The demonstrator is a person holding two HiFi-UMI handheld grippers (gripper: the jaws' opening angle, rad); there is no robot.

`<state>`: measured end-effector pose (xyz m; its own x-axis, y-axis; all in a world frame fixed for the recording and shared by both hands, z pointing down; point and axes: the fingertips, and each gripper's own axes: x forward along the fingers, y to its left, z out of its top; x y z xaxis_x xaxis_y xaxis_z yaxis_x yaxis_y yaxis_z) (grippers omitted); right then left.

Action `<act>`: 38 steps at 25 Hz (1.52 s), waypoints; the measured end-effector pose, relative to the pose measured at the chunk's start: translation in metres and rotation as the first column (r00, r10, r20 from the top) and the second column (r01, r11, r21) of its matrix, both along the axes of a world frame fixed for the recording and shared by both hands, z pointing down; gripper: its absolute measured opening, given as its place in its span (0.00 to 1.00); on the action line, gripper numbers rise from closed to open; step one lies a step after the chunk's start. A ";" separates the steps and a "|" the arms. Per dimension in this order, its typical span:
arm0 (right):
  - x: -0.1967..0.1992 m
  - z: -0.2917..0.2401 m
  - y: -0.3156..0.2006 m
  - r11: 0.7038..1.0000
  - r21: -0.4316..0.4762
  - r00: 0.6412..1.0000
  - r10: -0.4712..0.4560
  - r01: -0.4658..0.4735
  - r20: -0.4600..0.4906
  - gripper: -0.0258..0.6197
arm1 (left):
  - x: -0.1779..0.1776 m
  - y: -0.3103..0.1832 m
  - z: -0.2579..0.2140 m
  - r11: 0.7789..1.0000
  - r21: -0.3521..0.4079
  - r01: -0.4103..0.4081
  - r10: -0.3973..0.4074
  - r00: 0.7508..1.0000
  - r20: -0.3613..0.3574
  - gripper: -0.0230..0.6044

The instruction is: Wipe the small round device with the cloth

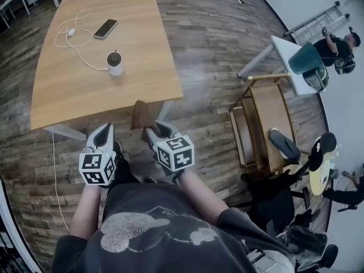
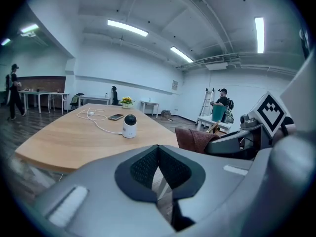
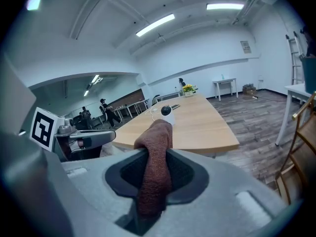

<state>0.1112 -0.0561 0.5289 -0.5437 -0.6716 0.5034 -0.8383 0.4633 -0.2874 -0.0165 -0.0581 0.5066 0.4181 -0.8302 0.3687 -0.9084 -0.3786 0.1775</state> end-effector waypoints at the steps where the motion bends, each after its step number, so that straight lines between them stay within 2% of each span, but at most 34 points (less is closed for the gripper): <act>1: 0.006 0.001 0.011 1.000 -0.006 1.000 -0.002 0.002 0.002 0.16 | 0.004 0.012 0.000 1.000 -0.003 0.008 -0.008 1.000 0.000 0.07; 9: 0.037 0.014 0.069 0.999 -0.037 1.000 -0.020 0.021 0.024 0.16 | 0.023 0.076 -0.003 0.998 -0.008 0.057 -0.057 0.998 0.017 0.07; 13: 0.039 0.017 0.084 0.999 -0.034 0.999 -0.027 0.028 0.042 0.16 | 0.025 0.087 -0.002 0.998 -0.020 0.060 -0.060 0.998 0.029 0.07; 21: 0.039 0.021 0.103 0.997 -0.071 0.999 -0.024 0.027 0.039 0.16 | 0.036 0.103 -0.004 0.999 -0.035 0.040 -0.040 0.999 -0.003 0.07; 31: 0.015 0.018 0.138 0.997 -0.069 0.999 -0.031 0.032 0.018 0.16 | 0.005 0.144 -0.004 0.997 -0.037 0.062 -0.062 0.998 -0.018 0.07; 38: -0.003 0.007 0.167 0.999 -0.037 1.000 -0.029 0.030 0.007 0.16 | -0.019 0.176 -0.016 0.997 -0.005 0.072 -0.072 0.997 -0.025 0.07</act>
